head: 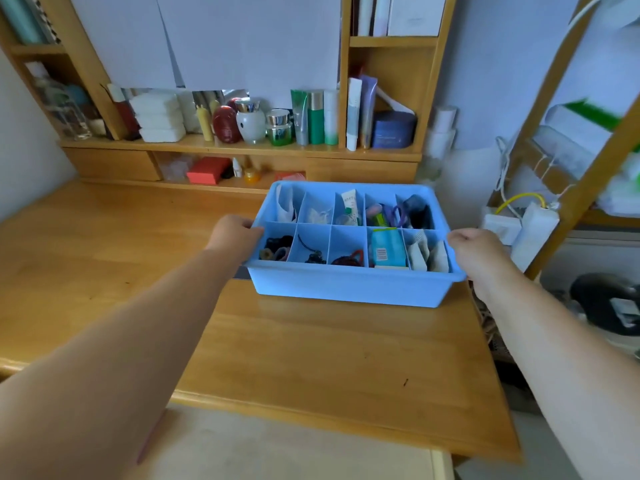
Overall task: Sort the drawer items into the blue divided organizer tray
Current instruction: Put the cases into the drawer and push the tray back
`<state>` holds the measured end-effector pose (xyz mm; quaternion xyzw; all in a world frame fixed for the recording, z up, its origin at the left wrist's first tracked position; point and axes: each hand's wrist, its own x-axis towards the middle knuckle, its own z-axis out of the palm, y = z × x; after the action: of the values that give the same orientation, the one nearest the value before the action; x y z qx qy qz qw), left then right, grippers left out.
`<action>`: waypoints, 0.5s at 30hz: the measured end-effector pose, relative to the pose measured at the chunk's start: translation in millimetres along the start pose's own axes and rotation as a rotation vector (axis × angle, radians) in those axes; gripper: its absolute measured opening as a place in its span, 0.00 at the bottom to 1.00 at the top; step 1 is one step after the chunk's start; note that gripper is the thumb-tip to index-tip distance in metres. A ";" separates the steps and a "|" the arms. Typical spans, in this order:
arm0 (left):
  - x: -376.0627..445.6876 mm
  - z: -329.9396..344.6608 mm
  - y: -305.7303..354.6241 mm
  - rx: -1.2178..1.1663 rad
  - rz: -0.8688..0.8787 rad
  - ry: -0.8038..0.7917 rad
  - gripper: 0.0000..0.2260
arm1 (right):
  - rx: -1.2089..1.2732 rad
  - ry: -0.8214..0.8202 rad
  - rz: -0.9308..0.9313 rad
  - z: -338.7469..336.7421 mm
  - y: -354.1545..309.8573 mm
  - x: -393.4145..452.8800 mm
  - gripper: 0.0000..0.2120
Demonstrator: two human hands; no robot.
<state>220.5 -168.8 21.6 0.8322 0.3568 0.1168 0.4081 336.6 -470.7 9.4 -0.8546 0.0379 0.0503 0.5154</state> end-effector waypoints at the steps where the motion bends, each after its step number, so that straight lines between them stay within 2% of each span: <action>1: -3.6 -0.1 0.5 -0.033 0.004 0.011 0.08 | -0.031 0.037 -0.037 -0.8 -1.0 -4.1 0.16; 5: -40.0 -19.4 3.9 -0.137 0.056 0.025 0.10 | 0.024 0.075 -0.121 -21.6 -5.6 -38.4 0.16; 8: -84.6 -53.5 4.0 -0.156 0.114 0.033 0.09 | 0.153 0.044 -0.152 -50.2 -6.7 -88.5 0.09; 11: -139.5 -88.5 -10.0 -0.160 0.107 0.012 0.10 | 0.250 -0.123 -0.128 -79.0 -2.3 -155.6 0.10; 15: -213.1 -120.7 -56.5 -0.096 0.055 -0.029 0.09 | 0.233 -0.354 -0.089 -100.8 21.7 -248.8 0.07</action>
<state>-19.3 -220.4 76.3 0.8226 0.3220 0.1330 0.4494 92.0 -566.7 68.2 -0.7679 -0.0855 0.1722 0.6111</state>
